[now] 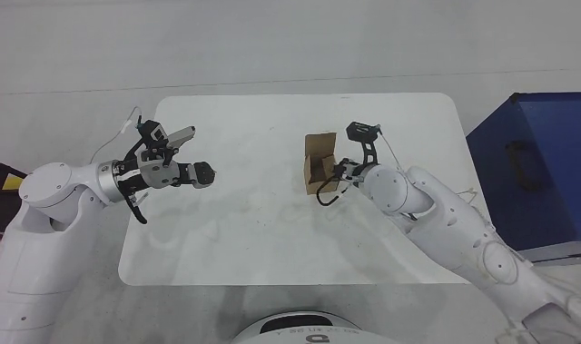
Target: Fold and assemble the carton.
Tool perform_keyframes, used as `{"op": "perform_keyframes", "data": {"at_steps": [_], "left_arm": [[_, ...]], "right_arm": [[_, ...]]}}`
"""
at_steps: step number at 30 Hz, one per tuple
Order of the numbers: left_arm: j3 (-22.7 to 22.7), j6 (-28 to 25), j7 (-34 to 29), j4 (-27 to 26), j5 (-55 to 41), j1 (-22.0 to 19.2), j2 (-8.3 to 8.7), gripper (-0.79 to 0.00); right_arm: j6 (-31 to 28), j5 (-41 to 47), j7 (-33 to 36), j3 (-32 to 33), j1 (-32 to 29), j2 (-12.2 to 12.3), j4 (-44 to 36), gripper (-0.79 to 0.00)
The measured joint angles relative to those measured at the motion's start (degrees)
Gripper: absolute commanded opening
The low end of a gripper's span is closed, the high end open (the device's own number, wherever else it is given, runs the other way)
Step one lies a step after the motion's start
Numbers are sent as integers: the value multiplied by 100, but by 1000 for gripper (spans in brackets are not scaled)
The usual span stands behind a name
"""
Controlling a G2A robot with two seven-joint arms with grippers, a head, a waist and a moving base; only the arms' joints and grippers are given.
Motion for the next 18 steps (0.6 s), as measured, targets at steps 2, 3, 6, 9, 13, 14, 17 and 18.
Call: {"op": "perform_keyframes", "data": {"at_steps": [2,3,6,9,13,14,17,18], "left_arm": [[0,0,0,0,0,0,0,0],[0,0,0,0,0,0,0,0],[0,0,0,0,0,0,0,0],[0,0,0,0,0,0,0,0],[0,0,0,0,0,0,0,0],[0,0,0,0,0,0,0,0],[1,0,0,-1,0,0,0,0],[19,17,-1,-16,19,12,0,0]], "right_arm": [[25,-135,116,-84,79,-31,16,-785],[40,-194,170,-119,111,-42,20,-785],[124,-367,334,-195,178,-72,-15,-785],[317,-615,387,-206,152,-73,-196,-779],[508,-1043,583,-160,-41,-4,-579,-548],[548,-1137,660,-153,-87,13,-649,-514],[589,-1216,948,-68,-242,63,-904,-419],[573,-1158,1018,-14,-291,75,-975,-416]]}}
